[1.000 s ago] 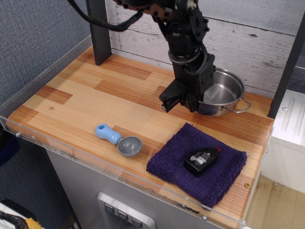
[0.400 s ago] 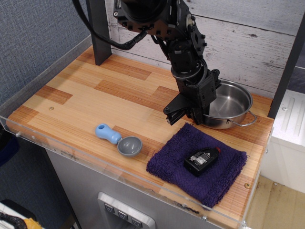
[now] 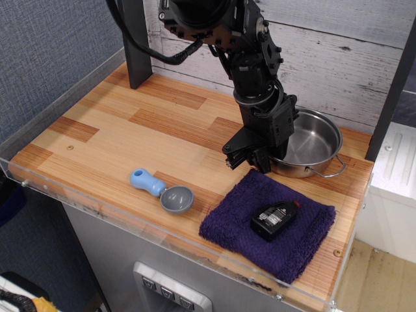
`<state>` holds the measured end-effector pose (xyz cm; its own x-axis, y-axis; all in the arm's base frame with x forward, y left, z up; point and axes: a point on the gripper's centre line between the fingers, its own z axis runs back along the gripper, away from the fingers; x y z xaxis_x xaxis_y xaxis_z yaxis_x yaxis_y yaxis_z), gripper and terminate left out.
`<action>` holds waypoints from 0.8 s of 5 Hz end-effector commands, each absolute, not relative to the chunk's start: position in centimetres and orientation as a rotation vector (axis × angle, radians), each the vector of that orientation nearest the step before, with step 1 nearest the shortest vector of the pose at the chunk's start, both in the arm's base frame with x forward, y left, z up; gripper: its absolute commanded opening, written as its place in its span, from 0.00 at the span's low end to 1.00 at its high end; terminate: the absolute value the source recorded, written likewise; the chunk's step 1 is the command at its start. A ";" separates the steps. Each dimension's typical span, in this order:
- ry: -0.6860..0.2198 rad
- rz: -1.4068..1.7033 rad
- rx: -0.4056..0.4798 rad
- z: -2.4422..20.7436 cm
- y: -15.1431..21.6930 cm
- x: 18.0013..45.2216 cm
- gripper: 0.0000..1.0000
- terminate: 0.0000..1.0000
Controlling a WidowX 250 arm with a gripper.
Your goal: Put the pot behind the navy blue cloth.
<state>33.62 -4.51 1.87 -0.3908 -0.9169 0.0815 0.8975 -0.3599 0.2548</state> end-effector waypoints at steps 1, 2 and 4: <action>-0.338 -1.957 0.124 3.3 -4.6 33.9 1.00 0.00; -0.330 -1.931 0.045 3.8 -4.3 34.0 1.00 0.00; -0.379 -1.878 0.058 7.9 -3.2 33.7 1.00 0.00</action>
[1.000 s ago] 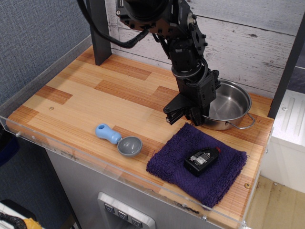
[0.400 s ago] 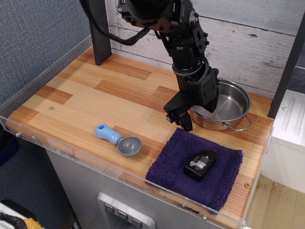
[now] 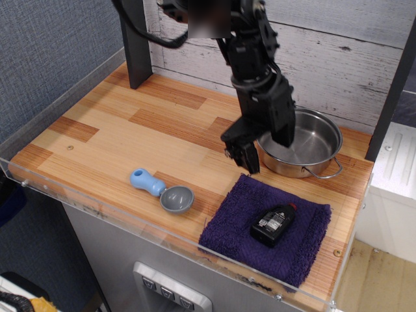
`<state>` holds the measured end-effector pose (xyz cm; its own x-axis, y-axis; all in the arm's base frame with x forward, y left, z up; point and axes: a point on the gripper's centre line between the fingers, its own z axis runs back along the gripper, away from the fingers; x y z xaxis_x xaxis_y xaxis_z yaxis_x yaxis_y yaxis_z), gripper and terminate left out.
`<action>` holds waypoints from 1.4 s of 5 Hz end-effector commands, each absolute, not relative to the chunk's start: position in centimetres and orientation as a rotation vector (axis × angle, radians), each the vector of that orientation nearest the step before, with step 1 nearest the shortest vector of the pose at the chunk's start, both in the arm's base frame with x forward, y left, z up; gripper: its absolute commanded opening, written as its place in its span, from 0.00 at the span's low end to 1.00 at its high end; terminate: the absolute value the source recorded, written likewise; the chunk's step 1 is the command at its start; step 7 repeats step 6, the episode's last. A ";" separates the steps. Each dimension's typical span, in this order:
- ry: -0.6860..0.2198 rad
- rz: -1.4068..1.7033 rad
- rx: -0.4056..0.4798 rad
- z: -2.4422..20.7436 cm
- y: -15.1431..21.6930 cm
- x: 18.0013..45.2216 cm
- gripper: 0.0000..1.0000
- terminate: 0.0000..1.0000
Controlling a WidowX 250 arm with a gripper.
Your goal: Put the pot behind the navy blue cloth.
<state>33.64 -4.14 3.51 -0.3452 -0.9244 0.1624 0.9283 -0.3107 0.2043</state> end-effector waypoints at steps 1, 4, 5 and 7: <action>-0.412 -1.871 0.110 10.6 -3.0 33.8 1.00 0.00; -0.502 -1.847 0.146 14.9 -1.5 31.6 1.00 0.00; -0.502 -1.847 0.146 14.9 -1.5 31.6 1.00 0.00; -0.502 -1.847 0.146 14.9 -1.5 31.6 1.00 1.00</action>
